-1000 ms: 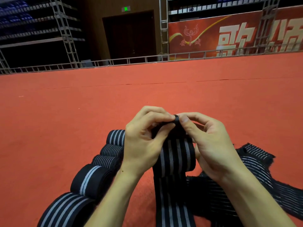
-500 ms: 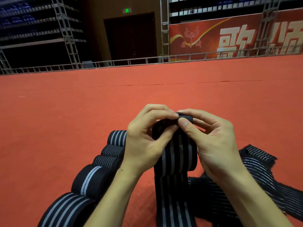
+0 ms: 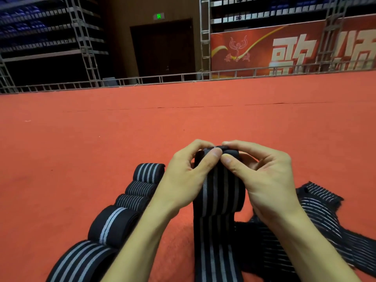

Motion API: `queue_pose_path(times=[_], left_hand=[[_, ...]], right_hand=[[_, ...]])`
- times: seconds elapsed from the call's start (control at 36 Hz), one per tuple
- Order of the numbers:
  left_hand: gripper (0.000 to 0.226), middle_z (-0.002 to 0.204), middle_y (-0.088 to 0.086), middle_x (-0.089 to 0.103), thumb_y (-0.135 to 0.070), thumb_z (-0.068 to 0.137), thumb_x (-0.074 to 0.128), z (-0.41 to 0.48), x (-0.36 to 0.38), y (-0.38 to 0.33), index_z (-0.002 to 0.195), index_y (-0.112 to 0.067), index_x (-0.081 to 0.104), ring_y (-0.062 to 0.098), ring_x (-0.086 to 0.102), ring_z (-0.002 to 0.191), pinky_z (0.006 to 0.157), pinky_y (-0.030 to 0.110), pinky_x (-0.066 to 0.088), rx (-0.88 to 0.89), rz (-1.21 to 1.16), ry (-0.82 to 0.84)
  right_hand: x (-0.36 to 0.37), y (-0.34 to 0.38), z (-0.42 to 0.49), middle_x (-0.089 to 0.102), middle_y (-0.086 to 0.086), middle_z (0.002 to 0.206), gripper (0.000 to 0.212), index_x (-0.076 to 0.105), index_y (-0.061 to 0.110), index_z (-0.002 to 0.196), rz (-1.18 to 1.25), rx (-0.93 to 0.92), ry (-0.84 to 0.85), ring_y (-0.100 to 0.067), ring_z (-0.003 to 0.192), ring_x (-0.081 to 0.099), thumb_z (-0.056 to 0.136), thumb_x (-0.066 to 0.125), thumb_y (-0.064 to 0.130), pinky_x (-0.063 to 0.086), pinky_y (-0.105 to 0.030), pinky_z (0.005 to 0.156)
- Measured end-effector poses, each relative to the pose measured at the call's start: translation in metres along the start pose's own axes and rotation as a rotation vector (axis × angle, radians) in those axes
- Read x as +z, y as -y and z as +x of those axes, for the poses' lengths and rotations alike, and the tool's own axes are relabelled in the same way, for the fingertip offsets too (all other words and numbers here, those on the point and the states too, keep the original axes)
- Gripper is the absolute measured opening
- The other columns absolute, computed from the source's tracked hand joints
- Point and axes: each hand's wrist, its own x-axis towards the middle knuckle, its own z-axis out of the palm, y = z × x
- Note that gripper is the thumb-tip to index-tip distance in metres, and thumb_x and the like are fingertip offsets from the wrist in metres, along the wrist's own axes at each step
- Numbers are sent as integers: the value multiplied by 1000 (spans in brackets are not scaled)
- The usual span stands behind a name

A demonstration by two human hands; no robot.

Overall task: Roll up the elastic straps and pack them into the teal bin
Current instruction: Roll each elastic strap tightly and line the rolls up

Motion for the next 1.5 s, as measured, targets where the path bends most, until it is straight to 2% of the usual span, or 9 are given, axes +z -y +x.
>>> queue_pose_path(times=[0.17,0.31,0.39,0.53,0.67,0.92,1.03,1.22,1.5], left_hand=[[12,89,1,71,-37,83,72,0,-4,-3,89,-26,72,22,68,82,69,37,55,-34,-151,-13],[7,87,1,71,-27,86,73,-1,-3,-1,90,-21,72,16,66,77,67,34,55,-14,-168,-55],[12,83,-2,71,-39,84,70,0,-3,0,84,-27,72,11,63,73,61,24,48,-15,-162,-88],[17,86,1,73,-38,88,64,1,-6,2,87,-23,73,14,67,84,73,30,53,7,-136,-102],[8,86,1,71,-31,87,66,0,-3,1,86,-26,71,11,65,76,67,29,53,5,-133,-58],[9,89,3,72,-19,85,75,0,-6,3,92,-21,70,16,68,80,76,39,57,43,-87,-79],[13,94,1,72,-21,80,74,0,-3,4,93,-21,70,14,70,85,77,31,55,68,-80,-86],[21,103,-12,67,-12,73,80,-1,-5,2,92,-18,71,10,67,96,83,21,50,159,-147,-55],[34,118,3,49,-24,69,56,-5,12,4,103,-25,53,7,49,113,96,16,37,235,45,51]], right_hand=[[-2,2,0,77,-4,92,24,75,18,93,-9,57,23,-20,87,73,69,78,16,58,-33,83],[-4,1,1,75,-1,103,34,74,24,101,0,144,36,-28,97,72,67,77,27,57,-51,90],[-2,2,0,74,-3,105,31,74,23,102,-27,142,51,-25,99,72,71,79,28,56,-53,91],[0,1,-1,74,-4,104,26,73,15,103,-79,120,125,-18,100,71,83,74,0,57,-41,92],[-1,0,-1,76,-3,92,23,73,14,96,-75,115,103,-12,86,72,83,72,-5,59,-28,79],[-5,0,2,74,-6,109,37,73,26,107,0,252,212,-25,110,67,75,82,42,51,-51,99],[-1,2,1,75,-6,101,24,75,19,97,-24,205,117,-27,101,70,77,79,30,56,-47,93],[-7,8,4,69,-12,108,52,68,28,117,110,281,150,-26,95,73,67,78,17,59,-36,74],[1,-4,-1,58,8,93,45,53,38,103,-59,97,186,-13,88,57,68,55,12,49,-38,82]])
